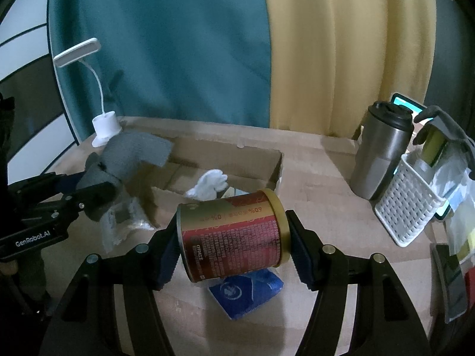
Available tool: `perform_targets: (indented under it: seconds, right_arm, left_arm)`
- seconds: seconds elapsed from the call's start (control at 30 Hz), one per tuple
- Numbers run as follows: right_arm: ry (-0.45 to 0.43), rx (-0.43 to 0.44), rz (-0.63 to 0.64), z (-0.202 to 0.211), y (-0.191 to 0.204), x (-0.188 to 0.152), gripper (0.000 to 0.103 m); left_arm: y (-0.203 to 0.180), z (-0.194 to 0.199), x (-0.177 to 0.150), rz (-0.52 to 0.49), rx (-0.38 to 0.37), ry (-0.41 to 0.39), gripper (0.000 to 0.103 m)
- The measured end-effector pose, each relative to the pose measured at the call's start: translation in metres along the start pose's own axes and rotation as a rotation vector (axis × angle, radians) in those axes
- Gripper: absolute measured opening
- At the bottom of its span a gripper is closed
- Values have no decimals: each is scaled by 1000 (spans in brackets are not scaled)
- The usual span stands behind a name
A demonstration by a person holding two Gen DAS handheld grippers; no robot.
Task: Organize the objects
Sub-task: 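Carry the grey socks over the cardboard box with the left gripper while the right carries the can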
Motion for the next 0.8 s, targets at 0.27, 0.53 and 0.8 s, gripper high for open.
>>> perform_targets:
  seconds: [0.27, 0.53, 0.8]
  right_arm:
    - [16, 8, 0, -15, -4, 8, 68]
    - [11, 9, -8, -25, -9, 16, 68]
    - [22, 10, -17, -38, -13, 21, 68]
  left_arm:
    - [4, -11, 6, 17, -1, 12, 42]
    - [6, -27, 13, 24, -2, 24, 42]
    - [9, -41, 21, 27, -2, 33, 42]
Point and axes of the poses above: each gripper's, at about its wrist camera, not at the fingertips, and z roughly against the way its jaws point, y to its left, x to its top, the point moved 9 cm from there along -z, roughly the way its jaws point, and after that the axes turned 10 degrees about x, right-handed, at the moved point
